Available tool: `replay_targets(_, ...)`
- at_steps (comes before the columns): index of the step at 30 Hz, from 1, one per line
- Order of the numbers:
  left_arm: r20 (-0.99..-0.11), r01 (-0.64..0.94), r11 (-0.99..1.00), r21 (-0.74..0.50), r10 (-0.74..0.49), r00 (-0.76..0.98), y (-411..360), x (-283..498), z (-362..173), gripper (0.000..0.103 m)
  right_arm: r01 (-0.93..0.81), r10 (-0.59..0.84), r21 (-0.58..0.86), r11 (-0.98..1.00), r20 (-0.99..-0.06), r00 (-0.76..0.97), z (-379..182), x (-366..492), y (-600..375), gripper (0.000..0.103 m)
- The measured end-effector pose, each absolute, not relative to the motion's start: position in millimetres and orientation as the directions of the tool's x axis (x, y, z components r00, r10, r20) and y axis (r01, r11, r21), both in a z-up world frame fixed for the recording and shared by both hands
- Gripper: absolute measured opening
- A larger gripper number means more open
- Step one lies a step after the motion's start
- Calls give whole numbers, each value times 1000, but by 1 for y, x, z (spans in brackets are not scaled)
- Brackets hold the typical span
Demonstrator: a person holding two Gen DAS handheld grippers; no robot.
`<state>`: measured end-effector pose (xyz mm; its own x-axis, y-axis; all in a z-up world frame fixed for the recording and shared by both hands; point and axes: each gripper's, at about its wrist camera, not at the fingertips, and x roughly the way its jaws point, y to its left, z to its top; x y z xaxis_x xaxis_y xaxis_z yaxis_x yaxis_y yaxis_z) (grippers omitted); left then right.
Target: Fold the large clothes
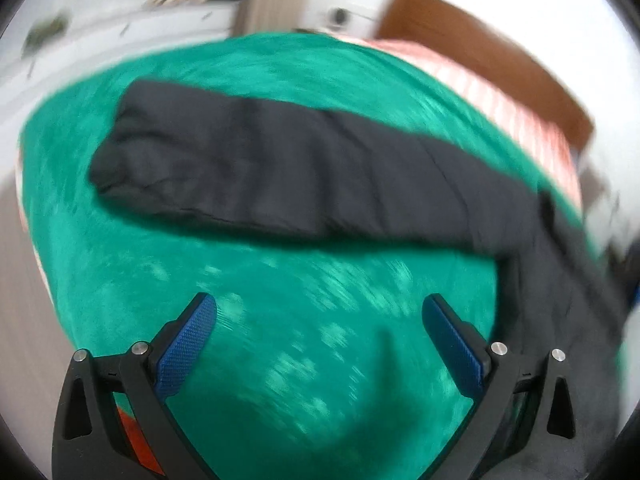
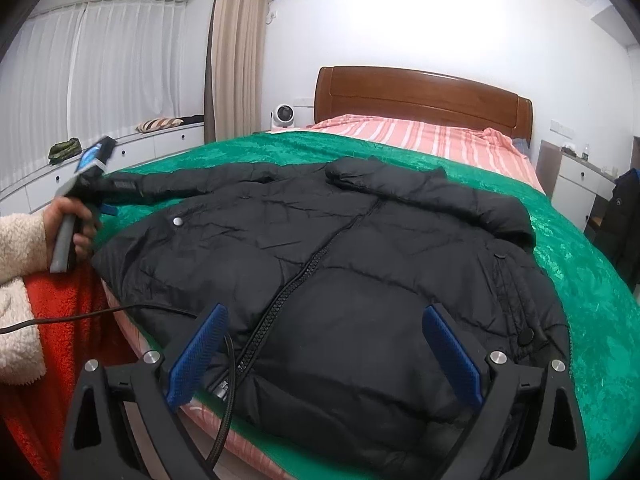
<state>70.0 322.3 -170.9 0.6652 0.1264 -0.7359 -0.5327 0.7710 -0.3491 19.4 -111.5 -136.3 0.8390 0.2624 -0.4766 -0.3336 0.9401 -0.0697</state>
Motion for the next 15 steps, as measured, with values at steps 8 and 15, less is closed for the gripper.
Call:
replay_targets(8,-683,-663,511,-547,185,707,418,79,-178,94,-350,257,-104,931,-495,830,-139,19,-99,97)
replay_targets(15,-672,-618,670,-411,235,702,413,133,-105,8,-356,273,-82,931,-493,826,-138,20,-100,97)
